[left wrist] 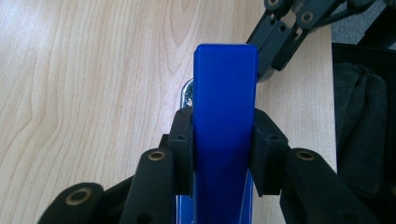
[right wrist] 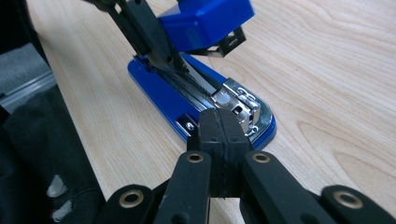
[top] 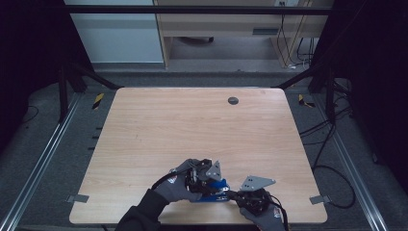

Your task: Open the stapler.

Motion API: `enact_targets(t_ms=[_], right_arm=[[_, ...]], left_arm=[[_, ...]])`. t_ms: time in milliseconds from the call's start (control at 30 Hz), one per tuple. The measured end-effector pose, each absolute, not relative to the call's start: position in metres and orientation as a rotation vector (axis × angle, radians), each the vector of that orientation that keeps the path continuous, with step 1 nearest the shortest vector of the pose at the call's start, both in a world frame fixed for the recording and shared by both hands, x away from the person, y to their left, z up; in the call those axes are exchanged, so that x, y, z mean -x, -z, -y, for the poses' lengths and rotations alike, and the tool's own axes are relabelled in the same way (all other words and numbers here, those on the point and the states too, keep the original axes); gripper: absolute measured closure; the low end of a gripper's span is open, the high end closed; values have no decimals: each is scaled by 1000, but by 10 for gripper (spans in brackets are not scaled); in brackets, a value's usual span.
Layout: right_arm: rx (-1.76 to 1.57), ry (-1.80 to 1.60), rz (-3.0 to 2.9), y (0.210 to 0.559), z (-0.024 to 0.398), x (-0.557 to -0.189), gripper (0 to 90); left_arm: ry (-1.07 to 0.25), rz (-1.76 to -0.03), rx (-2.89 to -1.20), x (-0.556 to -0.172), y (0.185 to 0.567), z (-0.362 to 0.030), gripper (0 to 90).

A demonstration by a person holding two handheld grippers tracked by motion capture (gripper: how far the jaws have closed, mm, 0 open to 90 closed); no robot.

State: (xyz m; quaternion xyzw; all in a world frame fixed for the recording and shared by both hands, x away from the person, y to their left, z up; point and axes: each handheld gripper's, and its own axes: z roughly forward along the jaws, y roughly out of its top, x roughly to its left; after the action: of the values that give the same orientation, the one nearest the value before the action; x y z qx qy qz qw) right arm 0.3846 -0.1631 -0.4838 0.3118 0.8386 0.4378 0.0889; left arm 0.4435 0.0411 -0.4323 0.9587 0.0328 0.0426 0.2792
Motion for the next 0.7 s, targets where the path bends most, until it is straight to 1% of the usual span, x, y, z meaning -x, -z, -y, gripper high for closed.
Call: enact_targets(t_ms=[700], right_arm=[[-897,-1395,-2416,474,161,-393,900]], left_arm=[[-115,-104,-2567,-443,433,-41,652]])
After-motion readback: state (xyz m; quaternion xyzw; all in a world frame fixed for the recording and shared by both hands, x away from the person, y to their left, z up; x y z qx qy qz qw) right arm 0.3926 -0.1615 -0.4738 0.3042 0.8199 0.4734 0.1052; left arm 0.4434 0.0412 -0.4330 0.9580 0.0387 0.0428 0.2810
